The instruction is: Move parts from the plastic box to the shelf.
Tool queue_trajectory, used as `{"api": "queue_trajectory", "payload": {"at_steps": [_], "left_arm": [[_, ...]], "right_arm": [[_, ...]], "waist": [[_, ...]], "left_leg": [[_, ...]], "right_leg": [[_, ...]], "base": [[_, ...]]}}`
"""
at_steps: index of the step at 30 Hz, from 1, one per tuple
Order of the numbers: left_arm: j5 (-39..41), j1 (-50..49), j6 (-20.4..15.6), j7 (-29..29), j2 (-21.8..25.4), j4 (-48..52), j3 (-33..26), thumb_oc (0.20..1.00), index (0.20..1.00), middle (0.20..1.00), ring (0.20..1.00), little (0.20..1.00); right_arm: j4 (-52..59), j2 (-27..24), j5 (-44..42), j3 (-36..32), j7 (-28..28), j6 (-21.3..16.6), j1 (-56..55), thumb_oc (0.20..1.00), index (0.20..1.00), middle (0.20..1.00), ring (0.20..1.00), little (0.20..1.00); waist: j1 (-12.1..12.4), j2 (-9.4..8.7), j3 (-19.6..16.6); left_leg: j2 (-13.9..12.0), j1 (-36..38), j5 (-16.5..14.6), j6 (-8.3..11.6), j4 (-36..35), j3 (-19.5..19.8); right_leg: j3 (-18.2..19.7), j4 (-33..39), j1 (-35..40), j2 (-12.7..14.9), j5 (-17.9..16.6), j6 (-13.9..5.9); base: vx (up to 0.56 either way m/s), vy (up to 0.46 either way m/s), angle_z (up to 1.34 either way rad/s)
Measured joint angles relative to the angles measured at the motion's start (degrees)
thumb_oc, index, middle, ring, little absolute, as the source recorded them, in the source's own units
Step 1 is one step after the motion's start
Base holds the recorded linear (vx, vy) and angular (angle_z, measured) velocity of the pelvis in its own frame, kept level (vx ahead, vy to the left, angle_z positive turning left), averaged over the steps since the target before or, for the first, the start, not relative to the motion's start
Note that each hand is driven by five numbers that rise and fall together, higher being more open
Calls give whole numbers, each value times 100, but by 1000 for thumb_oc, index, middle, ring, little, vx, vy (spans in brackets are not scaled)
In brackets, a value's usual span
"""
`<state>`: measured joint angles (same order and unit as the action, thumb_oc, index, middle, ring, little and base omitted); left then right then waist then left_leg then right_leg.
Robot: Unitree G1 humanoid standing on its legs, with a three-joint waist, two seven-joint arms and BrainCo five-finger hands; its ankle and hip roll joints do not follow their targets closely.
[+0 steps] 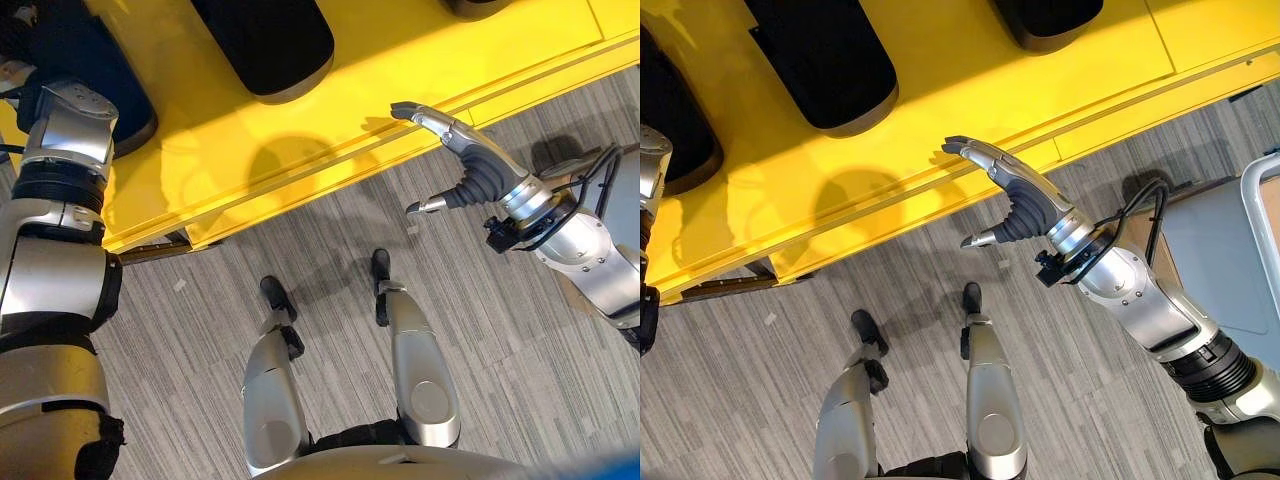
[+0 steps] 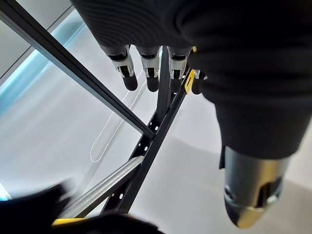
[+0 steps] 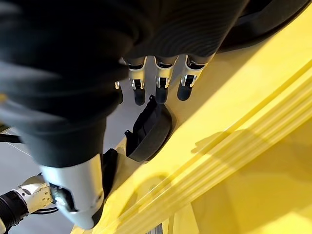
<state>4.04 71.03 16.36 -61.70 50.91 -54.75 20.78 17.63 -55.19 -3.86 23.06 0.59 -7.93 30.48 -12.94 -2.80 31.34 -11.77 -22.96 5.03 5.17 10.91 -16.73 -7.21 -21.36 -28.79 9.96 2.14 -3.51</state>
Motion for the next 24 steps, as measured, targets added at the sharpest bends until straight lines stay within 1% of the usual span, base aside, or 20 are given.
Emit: {"api": "queue_trajectory", "payload": {"at_steps": [4,6,9,12,13,15,17,19,20,23,24], "left_arm": [[106,-9,-116,-6,-1,192,-1,1000,1000,1000,1000,1000],[110,-10,-185,-111,-1,270,-4,1000,1000,1000,1000,1000],[98,-9,-196,-582,0,549,-4,1000,1000,1000,1000,1000],[85,-22,-162,-1114,3,738,-40,1000,1000,1000,1000,1000],[86,-37,-151,-1333,13,792,-94,1000,1000,1000,1000,1000],[47,-147,-154,-1808,15,893,-432,1000,1000,1000,1000,1000],[-235,-246,-147,-2137,63,913,-638,1000,1000,1000,1000,1000],[-510,-374,-144,-2335,156,1268,-720,1000,1000,1000,1000,1000],[-820,-496,-147,-2452,201,1621,-832,1000,1000,1000,1000,1000],[-1340,-694,-82,-2525,263,2420,-898,1000,1000,1000,1000,1000],[-1375,-705,-80,-2530,262,2456,-897,1000,1000,1000,1000,1000]], "right_arm": [[0,0,0,-52,25,-8,-99,1000,1000,1000,1000,1000],[0,0,0,-57,25,-9,-124,1000,1000,1000,1000,1000],[3,1,8,-59,32,-9,-131,1000,1000,1000,1000,1000],[6,5,14,-84,176,-52,-347,1000,1000,1000,1000,1000],[8,5,22,-85,209,-55,-438,1000,1000,1000,1000,1000],[48,17,77,-87,253,-55,-572,1000,1000,1000,1000,1000],[121,18,82,-90,268,-58,-667,1000,1000,1000,1000,1000],[202,35,107,-178,354,-73,-869,1000,1000,1000,1000,1000],[201,50,197,-246,431,-125,-1025,1000,1000,1000,1000,1000],[200,108,320,-273,498,-235,-1262,1000,1000,1000,1000,1000],[200,112,326,-273,501,-241,-1274,1000,1000,1000,1000,1000]], "waist": [[21,0,0],[42,0,0],[61,4,-1],[112,6,0],[130,6,0],[150,8,-1],[155,9,-1],[188,10,-1],[228,12,-2],[323,33,-3],[326,34,-3]], "left_leg": [[1,0,0,0,-4,0],[3,-1,0,0,-4,0],[3,-1,0,0,-5,1],[0,-2,5,-4,12,1],[-3,-3,5,-4,9,2],[-2,-2,5,-4,5,5],[-2,-2,7,-6,7,7],[-2,-2,8,-8,6,11],[-2,-2,8,-8,6,13],[-1,1,11,-12,9,41],[0,1,11,-12,9,46]], "right_leg": [[-1,1,0,0,0,0],[1,4,0,0,-1,-1],[0,4,0,0,-1,-1],[-3,-17,-2,0,-2,-1],[-6,-15,-1,0,-1,-2],[-5,-15,-1,-1,-1,-2],[-5,-17,0,-1,-1,-2],[-8,-20,2,0,-1,-2],[-8,-21,3,1,-1,-2],[-34,-32,21,4,1,-3],[-40,-32,24,5,2,-3]], "base": [[0,0,0],[0,0,0],[-24,-21,0],[-50,-66,0],[0,-63,0],[1,-51,0],[8,-44,1],[6,-37,1],[8,-39,0],[1,-66,3],[-2,-49,7]]}}
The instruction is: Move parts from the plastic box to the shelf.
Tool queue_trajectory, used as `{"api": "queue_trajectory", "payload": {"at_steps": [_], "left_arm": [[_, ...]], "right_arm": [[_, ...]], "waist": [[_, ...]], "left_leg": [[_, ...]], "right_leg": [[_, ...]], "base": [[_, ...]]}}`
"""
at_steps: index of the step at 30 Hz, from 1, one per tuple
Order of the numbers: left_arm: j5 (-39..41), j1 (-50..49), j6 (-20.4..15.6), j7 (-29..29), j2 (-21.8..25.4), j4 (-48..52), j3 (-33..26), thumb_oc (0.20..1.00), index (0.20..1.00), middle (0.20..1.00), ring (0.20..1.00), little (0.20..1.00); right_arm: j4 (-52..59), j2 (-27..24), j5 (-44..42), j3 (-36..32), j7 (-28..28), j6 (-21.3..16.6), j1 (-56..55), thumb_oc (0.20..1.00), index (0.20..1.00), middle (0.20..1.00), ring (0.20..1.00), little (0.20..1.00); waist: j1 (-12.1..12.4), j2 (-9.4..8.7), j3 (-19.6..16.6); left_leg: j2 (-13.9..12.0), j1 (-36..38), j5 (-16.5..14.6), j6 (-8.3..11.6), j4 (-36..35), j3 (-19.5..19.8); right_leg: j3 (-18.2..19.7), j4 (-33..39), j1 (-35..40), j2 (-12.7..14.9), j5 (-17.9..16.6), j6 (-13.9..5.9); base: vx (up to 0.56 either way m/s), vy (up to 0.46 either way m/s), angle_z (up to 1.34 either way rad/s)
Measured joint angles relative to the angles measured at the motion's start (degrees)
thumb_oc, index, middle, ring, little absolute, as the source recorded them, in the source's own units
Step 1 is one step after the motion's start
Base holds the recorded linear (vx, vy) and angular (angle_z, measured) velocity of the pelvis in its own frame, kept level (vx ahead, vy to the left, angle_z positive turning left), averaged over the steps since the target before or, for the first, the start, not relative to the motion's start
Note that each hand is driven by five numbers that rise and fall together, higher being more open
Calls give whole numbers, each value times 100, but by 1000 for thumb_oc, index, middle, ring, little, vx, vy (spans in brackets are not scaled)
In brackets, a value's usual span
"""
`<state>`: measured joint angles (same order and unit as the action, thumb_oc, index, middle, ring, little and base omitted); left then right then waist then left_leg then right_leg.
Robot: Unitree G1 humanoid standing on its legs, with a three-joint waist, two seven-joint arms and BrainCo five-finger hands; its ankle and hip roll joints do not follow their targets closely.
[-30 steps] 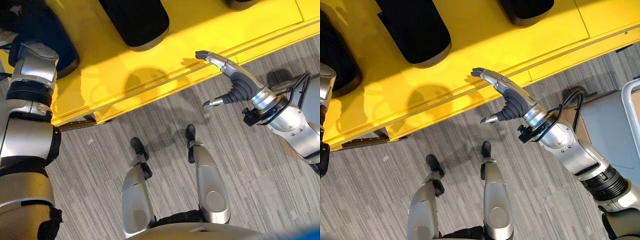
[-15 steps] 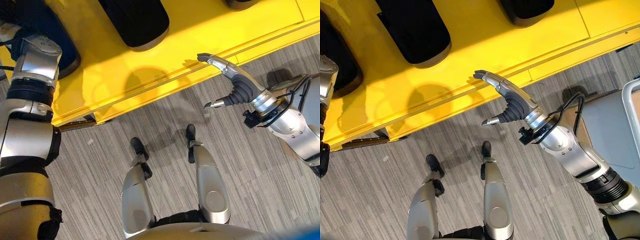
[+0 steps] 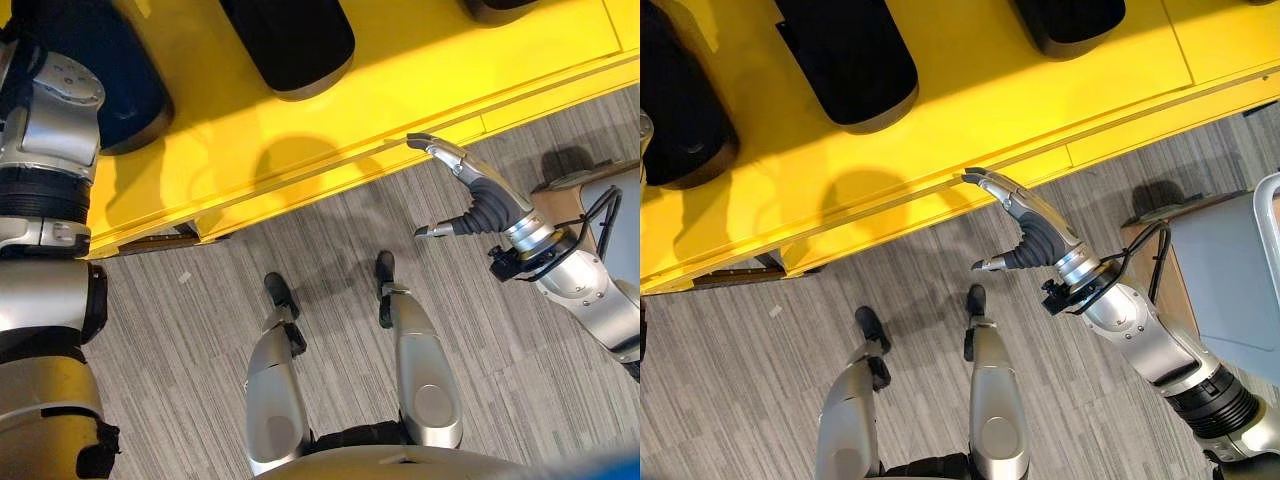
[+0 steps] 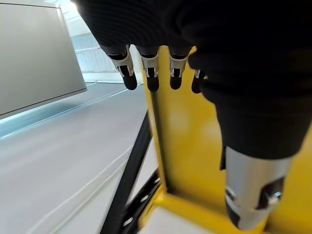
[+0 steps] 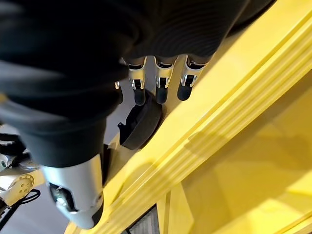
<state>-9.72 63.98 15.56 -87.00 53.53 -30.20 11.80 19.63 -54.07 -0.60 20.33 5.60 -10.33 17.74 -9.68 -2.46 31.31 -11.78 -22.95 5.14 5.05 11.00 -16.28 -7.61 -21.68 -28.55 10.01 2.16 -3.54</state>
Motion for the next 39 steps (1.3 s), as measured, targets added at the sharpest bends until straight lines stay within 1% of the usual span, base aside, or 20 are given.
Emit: {"api": "queue_trajectory", "payload": {"at_steps": [2,4,8,9,11,13,14,16,18,19,20,22,27,28,30,32,34,36,37,39], "left_arm": [[-288,-144,-32,-39,-1,496,2,1000,1000,1000,1000,1000],[-344,-210,-113,68,-2,615,-1,1000,1000,1000,1000,1000],[-777,-631,-458,874,-88,1258,-58,1000,1000,1000,1000,1000],[-971,-1110,-538,1330,-235,2022,-67,1000,1000,1000,1000,1000],[-1346,-1784,-831,1820,-424,2847,-64,1000,1000,1000,1000,1000],[-1610,-2057,-1025,2122,-513,3118,-37,1000,1000,1000,1000,1000],[-1644,-2406,-1126,2465,-730,3445,-148,1000,1000,1000,1000,1000],[-1723,-3402,-1579,2936,-1264,4425,-235,1000,1000,1000,1000,1000],[-1859,-4142,-1996,3404,-1656,4772,-43,1000,1000,1000,1000,1000],[-1882,-4217,-2093,3568,-1633,4737,-11,1000,1000,1000,1000,1000],[-1924,-4258,-2157,3664,-1680,4745,-32,1000,1000,1000,1000,1000],[-2080,-5024,-2569,3862,-2028,4961,-49,1000,1000,1000,1000,1000],[-1993,-5616,-3108,4228,-2375,4950,-67,1000,1000,1000,1000,1000],[-1452,-5711,-3263,4615,-2425,4952,-58,1000,1000,1000,1000,1000],[-153,-5994,-3404,5451,-2707,4935,23,1000,1000,1000,1000,1000],[857,-6324,-3456,6263,-2812,4909,220,1000,1000,1000,1000,1000],[2030,-6653,-3468,7070,-2884,4890,399,1000,1000,1000,1000,1000],[3262,-6967,-3467,7971,-3067,4811,602,1000,1000,1000,1000,1000],[3884,-7063,-3467,8605,-3159,4655,713,1000,1000,1000,1000,1000],[4028,-6999,-3496,8944,-3178,4263,928,1000,1000,1000,1000,1000]], "right_arm": [[0,19,202,6,110,-49,-59,1000,1000,1000,1000,1000],[-1,29,202,6,162,-72,-67,1000,1000,1000,1000,1000],[-16,336,428,0,238,-134,-135,1000,1000,1000,1000,1000],[-14,469,429,-1,252,-137,-201,1000,1000,1000,1000,1000],[-15,472,430,-12,275,-140,-237,1000,1000,1000,1000,1000],[-16,505,429,-79,357,-141,-242,1000,1000,1000,1000,1000],[-3,648,413,-198,376,-138,-297,1000,1000,1000,1000,1000],[93,901,132,-328,411,-136,-431,1000,1000,1000,1000,1000],[162,1054,-402,-484,448,-140,-539,1000,1000,1000,1000,1000],[156,1060,-601,-492,456,-143,-511,1000,1000,1000,1000,1000],[162,1113,-802,-525,457,-147,-509,1000,1000,1000,1000,1000],[213,1535,-1391,-839,481,-268,-671,1000,1000,1000,1000,1000],[213,1716,-1829,-859,414,-259,-717,1000,1000,1000,1000,1000],[207,1738,-2069,-824,344,-227,-721,1000,1000,1000,1000,1000],[131,1930,-2585,-747,197,-177,-788,1000,1000,1000,1000,1000],[76,1991,-3022,-702,52,-177,-986,1000,1000,1000,1000,1000],[-128,2084,-3465,-683,-144,-184,-1073,1000,1000,1000,1000,1000],[-319,2260,-3912,-675,-329,-185,-1260,1000,1000,1000,1000,1000],[-468,2390,-4119,-667,-440,-186,-1365,1000,1000,1000,1000,1000],[-894,2470,-4344,-648,-551,-189,-1433,1000,1000,1000,1000,1000]], "waist": [[63,1,0],[88,2,-1],[138,5,-2],[230,11,-5],[301,24,-8],[338,32,-11],[465,52,-13],[554,169,-17],[637,308,-68],[748,343,-83],[763,364,-91],[821,486,-175],[952,682,-315],[1020,739,-352],[1040,761,-476],[1085,759,-798],[1100,739,-959],[1097,697,-1138],[1098,662,-1236],[1068,622,-1286]], "left_leg": [[3,-2,6,-8,1,32],[5,-1,10,-12,3,54],[-2,31,32,-5,-1,151],[1,109,33,-4,-12,161],[0,209,35,1,-57,186],[0,222,53,24,-89,277],[-2,284,59,33,-105,292],[-5,481,91,71,-209,351],[-8,607,97,81,-285,442],[-12,602,97,81,-287,470],[-12,607,97,81,-287,479],[-9,692,135,112,-394,559],[-19,858,142,118,-432,586],[-28,957,150,119,-484,592],[-34,1232,168,120,-606,588],[-36,1260,152,99,-684,608],[-60,1376,153,99,-715,617],[-89,1524,150,94,-810,604],[-112,1534,149,92,-809,603],[-147,1615,148,92,-831,613]], "right_leg": [[-28,-8,15,6,5,0],[-44,-28,20,9,16,1],[-129,-53,109,9,52,20],[-162,-55,181,9,74,17],[-183,-81,274,15,124,30],[-252,-145,306,20,202,19],[-276,-191,333,20,253,20],[-375,-163,552,16,279,52],[-448,-154,708,21,380,70],[-481,-251,692,27,436,59],[-503,-289,687,34,455,57],[-579,-270,785,41,488,104],[-654,-322,936,46,565,108],[-719,-350,1026,67,581,112],[-768,-299,1278,66,648,121],[-837,-320,1304,97,756,103],[-869,-316,1426,82,773,113],[-883,-313,1534,77,829,142],[-885,-319,1542,48,837,156],[-883,-325,1617,20,862,181]], "base": [[8,-64,5],[6,-81,5],[-5,-111,9],[-5,-151,3],[1,-111,9],[1,-177,15],[3,-173,10],[4,-99,14],[-8,-107,23],[-16,-136,14],[4,-85,12],[9,-106,15],[6,-100,6],[24,-177,5],[32,-103,10],[45,-72,12],[34,-59,6],[50,-71,1],[66,-75,-4],[91,-29,-1]]}}
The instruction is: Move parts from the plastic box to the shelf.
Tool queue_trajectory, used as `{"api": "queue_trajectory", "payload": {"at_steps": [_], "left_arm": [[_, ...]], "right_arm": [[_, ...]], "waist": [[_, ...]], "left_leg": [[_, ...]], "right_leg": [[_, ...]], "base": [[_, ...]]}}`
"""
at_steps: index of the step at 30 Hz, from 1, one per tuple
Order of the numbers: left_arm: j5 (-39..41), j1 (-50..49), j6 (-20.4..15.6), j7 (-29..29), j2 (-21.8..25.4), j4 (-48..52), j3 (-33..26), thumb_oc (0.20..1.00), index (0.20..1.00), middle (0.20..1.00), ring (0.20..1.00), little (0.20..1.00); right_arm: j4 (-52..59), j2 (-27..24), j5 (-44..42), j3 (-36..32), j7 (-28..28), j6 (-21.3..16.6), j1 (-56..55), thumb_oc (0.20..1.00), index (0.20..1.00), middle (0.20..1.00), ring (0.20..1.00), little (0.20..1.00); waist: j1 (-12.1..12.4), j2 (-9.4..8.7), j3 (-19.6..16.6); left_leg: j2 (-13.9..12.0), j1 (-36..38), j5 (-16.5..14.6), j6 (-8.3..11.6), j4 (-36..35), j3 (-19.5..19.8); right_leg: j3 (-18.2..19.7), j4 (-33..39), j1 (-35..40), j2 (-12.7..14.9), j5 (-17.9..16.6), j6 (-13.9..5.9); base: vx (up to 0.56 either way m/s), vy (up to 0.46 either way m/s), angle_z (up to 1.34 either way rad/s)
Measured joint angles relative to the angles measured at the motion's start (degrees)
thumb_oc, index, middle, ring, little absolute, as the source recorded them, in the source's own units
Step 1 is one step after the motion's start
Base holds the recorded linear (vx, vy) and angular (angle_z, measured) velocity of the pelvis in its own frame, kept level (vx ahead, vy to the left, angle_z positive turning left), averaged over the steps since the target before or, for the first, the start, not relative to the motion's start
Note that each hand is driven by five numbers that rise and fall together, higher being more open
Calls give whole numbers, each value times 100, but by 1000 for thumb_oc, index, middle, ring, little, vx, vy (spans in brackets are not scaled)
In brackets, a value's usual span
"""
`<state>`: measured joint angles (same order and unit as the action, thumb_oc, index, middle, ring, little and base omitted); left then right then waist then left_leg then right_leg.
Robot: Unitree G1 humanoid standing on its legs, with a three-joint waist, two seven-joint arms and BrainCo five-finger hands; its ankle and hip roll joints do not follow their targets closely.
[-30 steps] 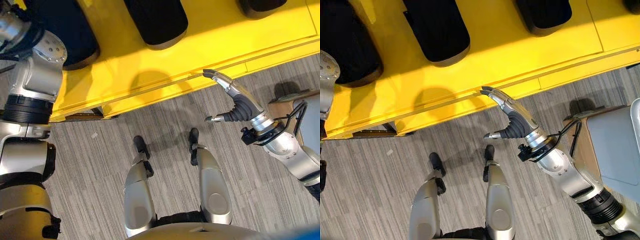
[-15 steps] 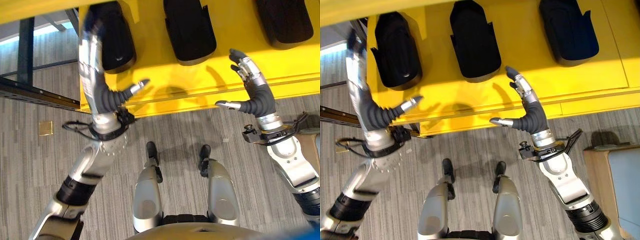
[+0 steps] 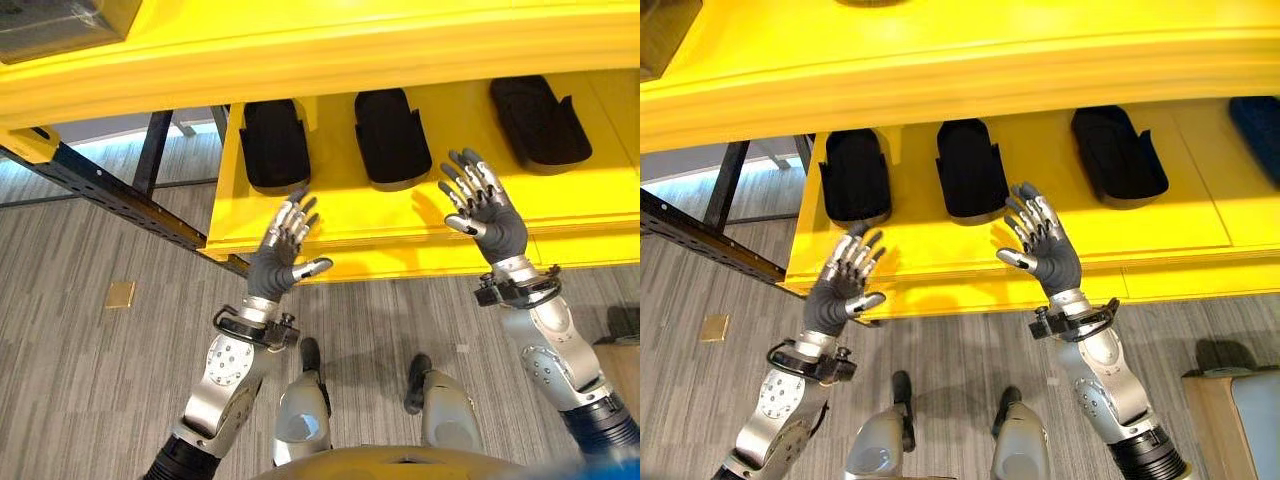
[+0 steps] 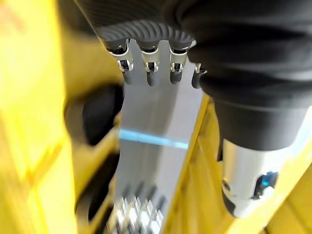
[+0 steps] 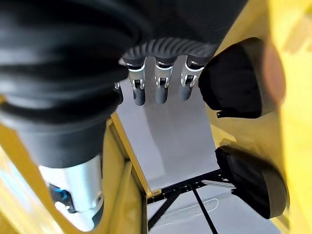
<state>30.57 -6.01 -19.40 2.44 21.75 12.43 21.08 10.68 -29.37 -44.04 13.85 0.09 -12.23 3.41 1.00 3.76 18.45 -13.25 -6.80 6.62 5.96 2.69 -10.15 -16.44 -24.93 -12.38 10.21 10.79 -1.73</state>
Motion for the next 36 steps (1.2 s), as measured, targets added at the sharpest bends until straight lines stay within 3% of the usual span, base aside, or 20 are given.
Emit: {"api": "queue_trajectory", "payload": {"at_steps": [6,9,12,17,20,24,36], "left_arm": [[681,-186,-47,468,28,-243,-179,1000,1000,1000,1000,1000],[694,-190,-104,652,36,-316,-201,1000,1000,1000,1000,1000],[691,-107,-101,843,162,-454,-220,1000,1000,1000,1000,1000],[688,-526,169,1167,385,-584,-600,1000,1000,1000,1000,1000],[667,-768,201,1276,515,-605,-792,1000,1000,1000,1000,1000],[570,-1015,279,1525,628,-746,-995,1000,1000,1000,1000,1000],[600,-1448,267,1981,617,-755,-1341,1000,1000,1000,1000,1000]], "right_arm": [[-184,-47,28,-50,53,0,-607,1000,1000,1000,1000,1000],[-186,-72,-63,-249,-153,7,-796,1000,1000,1000,1000,1000],[-359,-66,-453,-576,-607,12,-1010,1000,1000,1000,1000,1000],[-577,254,-516,-659,-1131,172,-1313,1000,1000,1000,1000,1000],[-752,370,-515,-654,-1391,284,-1418,1000,1000,1000,1000,1000],[-899,406,-514,-641,-1690,406,-1452,1000,1000,1000,1000,1000],[-1043,396,-453,-662,-1849,457,-1730,1000,1000,1000,1000,1000]], "waist": [[-72,-43,-178],[-111,-168,-204],[-310,-295,-377],[-402,-567,-900],[-442,-638,-978],[-462,-620,-1017],[-472,-425,-1082]], "left_leg": [[-16,110,1,-44,-86,-61],[96,8,-89,-199,205,-61],[232,60,-216,-62,182,-245],[524,643,-98,-219,-636,-507],[638,782,-36,-248,-816,-531],[671,778,-63,-235,-832,-623],[653,883,-124,-178,-836,-677]], "right_leg": [[-15,7,76,-63,62,36],[14,167,93,48,-1,88],[49,683,375,89,-324,-219],[149,1732,1007,187,-830,-545],[125,2257,1301,212,-1103,-644],[100,2792,1506,207,-1387,-684],[66,3014,1679,177,-1462,-714]], "base": [[24,50,0],[-70,139,-3],[82,211,-5],[56,108,-7],[10,11,2],[1,-12,-8],[2,-5,-2]]}}
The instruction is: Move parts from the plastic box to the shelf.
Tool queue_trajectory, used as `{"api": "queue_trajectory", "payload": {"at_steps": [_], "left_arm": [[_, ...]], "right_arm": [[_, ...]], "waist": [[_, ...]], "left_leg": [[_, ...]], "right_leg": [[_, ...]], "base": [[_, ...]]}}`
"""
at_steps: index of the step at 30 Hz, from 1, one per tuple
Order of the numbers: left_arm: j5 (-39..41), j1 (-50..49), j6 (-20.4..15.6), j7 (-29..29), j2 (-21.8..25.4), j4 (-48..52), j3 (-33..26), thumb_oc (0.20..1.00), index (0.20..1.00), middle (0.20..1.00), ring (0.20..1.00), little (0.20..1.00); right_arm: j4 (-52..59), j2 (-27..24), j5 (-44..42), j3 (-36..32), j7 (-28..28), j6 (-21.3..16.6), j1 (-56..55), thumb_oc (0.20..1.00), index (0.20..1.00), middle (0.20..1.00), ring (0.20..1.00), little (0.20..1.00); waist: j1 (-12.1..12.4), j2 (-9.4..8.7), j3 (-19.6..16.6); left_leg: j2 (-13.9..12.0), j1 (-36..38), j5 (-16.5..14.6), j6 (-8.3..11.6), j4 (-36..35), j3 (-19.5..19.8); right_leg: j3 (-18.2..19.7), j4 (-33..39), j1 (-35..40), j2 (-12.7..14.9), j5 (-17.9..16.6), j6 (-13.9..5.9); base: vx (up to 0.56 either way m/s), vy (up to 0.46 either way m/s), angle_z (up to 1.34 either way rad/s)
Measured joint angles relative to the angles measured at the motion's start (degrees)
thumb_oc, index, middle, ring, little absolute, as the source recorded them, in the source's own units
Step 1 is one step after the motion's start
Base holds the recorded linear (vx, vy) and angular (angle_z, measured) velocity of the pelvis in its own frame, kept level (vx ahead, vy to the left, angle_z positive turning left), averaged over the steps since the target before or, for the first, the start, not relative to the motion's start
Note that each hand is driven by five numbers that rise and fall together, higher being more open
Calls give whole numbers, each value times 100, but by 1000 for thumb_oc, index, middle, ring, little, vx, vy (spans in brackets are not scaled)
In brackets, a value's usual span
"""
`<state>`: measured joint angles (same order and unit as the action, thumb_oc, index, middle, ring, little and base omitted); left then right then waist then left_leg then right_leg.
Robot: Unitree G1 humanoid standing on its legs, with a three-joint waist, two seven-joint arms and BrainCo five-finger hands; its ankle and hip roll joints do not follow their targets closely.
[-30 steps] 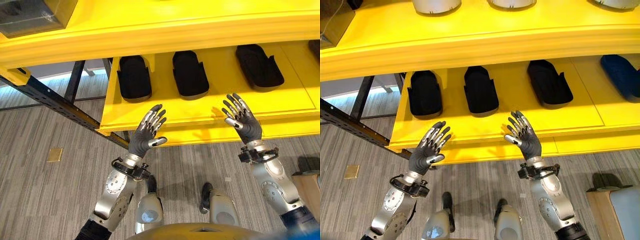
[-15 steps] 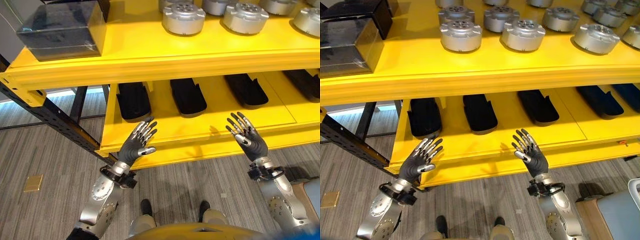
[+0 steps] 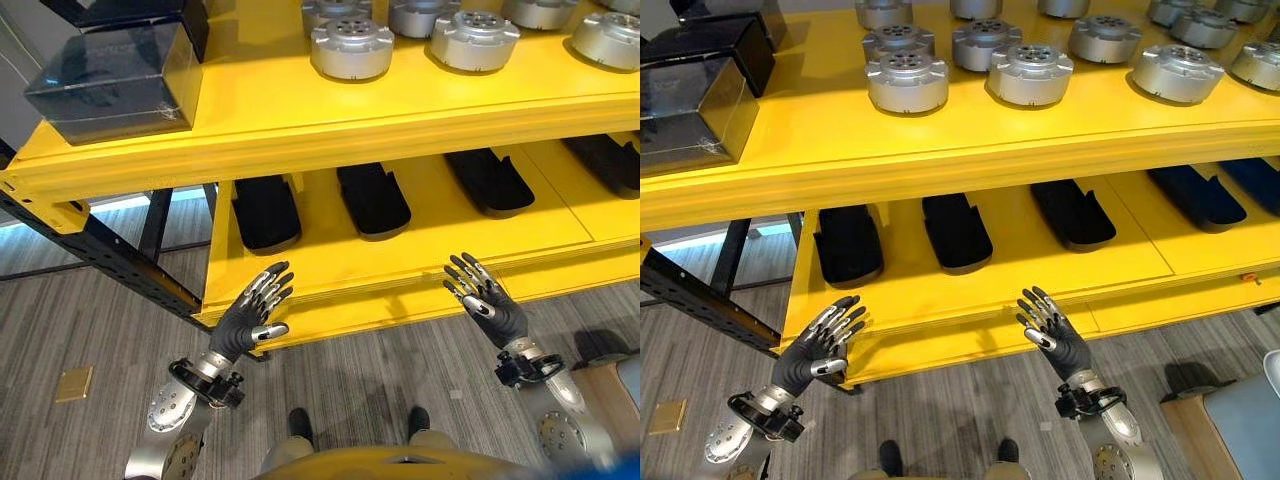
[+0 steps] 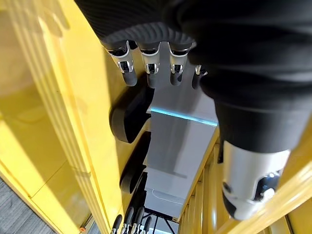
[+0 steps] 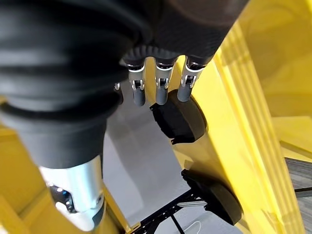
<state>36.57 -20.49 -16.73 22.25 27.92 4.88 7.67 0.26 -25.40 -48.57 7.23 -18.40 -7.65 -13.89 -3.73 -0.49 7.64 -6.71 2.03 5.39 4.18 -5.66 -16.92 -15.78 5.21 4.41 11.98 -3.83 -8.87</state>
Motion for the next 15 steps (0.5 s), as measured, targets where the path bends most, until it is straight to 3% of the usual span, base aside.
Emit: {"api": "queue_trajectory", "payload": {"at_steps": [10,12,15], "left_arm": [[35,83,129,4,6,10,33,1000,1000,1000,1000,1000],[44,41,229,-1,6,10,88,1000,1000,1000,1000,1000],[69,-111,288,-21,4,15,228,1000,1000,1000,1000,1000]], "right_arm": [[741,-514,283,120,-545,-17,146,1000,1000,1000,1000,1000],[1060,-716,509,499,-743,-40,459,1000,1000,1000,1000,1000],[1527,-761,603,1072,-848,-21,934,1000,1000,1000,1000,1000]], "waist": [[29,-10,-20],[53,-30,-15],[304,-74,8]], "left_leg": [[-2,10,16,-26,1,4],[-2,6,16,-26,1,13],[0,-25,19,-28,2,50]], "right_leg": [[-7,0,17,-6,-11,14],[-19,0,18,-7,-12,15],[-69,0,23,-15,-11,15]], "base": [[0,0,0],[0,0,0],[-26,7,7]]}}
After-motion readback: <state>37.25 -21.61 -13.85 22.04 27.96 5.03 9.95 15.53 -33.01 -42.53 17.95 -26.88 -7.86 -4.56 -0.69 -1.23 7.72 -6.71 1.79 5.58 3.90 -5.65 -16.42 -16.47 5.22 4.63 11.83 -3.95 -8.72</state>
